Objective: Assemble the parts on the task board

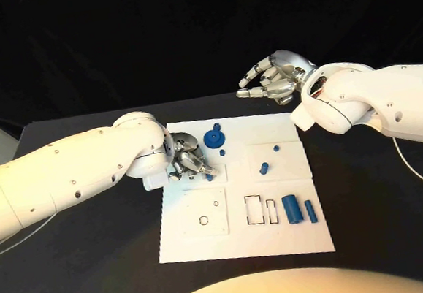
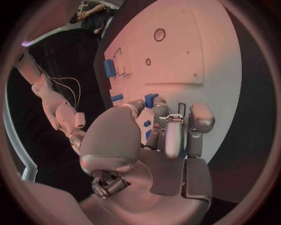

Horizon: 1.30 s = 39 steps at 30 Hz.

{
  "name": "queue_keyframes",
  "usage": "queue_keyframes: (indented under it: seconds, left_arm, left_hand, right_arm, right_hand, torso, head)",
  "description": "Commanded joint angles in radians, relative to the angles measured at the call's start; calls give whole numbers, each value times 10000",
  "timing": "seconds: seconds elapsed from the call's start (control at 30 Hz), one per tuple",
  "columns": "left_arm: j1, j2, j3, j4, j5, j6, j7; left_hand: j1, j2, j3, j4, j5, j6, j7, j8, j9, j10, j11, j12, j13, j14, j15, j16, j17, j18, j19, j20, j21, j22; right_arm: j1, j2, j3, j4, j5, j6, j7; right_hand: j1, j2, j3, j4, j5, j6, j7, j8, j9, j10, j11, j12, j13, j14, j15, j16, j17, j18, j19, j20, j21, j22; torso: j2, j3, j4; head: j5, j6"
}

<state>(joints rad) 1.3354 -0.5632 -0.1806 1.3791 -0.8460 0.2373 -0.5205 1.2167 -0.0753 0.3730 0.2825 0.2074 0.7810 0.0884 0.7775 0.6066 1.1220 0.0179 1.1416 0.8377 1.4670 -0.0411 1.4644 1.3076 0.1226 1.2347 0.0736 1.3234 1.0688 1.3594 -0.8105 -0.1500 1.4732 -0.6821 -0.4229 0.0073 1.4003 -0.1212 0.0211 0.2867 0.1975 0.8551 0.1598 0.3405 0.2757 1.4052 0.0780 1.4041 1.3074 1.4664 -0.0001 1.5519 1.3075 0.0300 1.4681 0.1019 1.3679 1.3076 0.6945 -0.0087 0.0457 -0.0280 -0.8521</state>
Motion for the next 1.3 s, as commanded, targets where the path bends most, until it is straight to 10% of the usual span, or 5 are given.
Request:
queue_keyframes:
  seconds: [0.03,0.33,0.57,1.03,1.3]
  left_arm:
    - [-7,12,-2,37,130,84,62]
    - [-7,-41,0,83,164,47,71]
    - [-9,-251,18,209,476,-180,102]
    - [-1,-802,274,629,776,-947,190]
    - [-2,-848,335,712,-408,-1182,167]
  left_hand:
    - [131,-14,148,11,36,-22,-52,15,27,-24,-54,-79,-21,486,-53,66,730,-164,-42,-63,48,7]
    - [585,-351,1873,-295,39,-28,-38,-179,263,-53,-58,-222,-173,486,-69,74,750,-160,-88,-77,65,27]
    - [66,-1002,4941,-1919,60,-129,79,15,908,-66,15,-432,-375,474,-6,44,714,-151,-131,-85,167,85]
    - [-467,-1190,5568,-2650,362,129,22,67,1178,138,-49,-401,-341,518,-72,75,772,-162,-68,-138,299,223]
    - [-799,-1334,5743,-2907,1326,413,-57,31,1270,517,-128,-184,-15,507,-148,9,670,-155,-72,-219,361,245]
  right_arm:
    - [-17,23,3,-22,-9,118,-5]
    - [-69,52,2,-52,-11,97,0]
    - [-93,44,2,-56,-11,121,-2]
    - [-110,-52,-1,-61,-7,105,3]
    - [-113,-98,-7,-47,0,99,-1]
  right_hand:
    - [17,12,83,8,53,-13,-5,0,19,-45,0,-9,1103,898,47,-48,2141,202,17,65,-29,1365]
    - [17,17,87,7,59,-14,-5,1,21,49,0,84,1186,932,46,6,2254,173,77,65,92,1439]
    - [15,26,92,8,70,-18,-5,2,22,64,0,98,1198,933,45,7,2257,171,81,64,96,1442]
    - [-14,41,95,17,101,-45,0,-6,21,63,3,97,1194,930,45,2,2246,175,76,63,77,1431]
    - [-64,59,93,29,126,-66,4,-9,23,61,6,96,1188,927,47,-4,2235,178,71,64,56,1419]
  torso:
    - [7,3,6]
    - [2,0,1]
    - [6,-5,-1]
    - [-6,8,1]
    - [10,4,-3]
  head:
    - [-4,-21]
    - [-3,-37]
    - [3,-18]
    - [45,22]
    - [58,47]
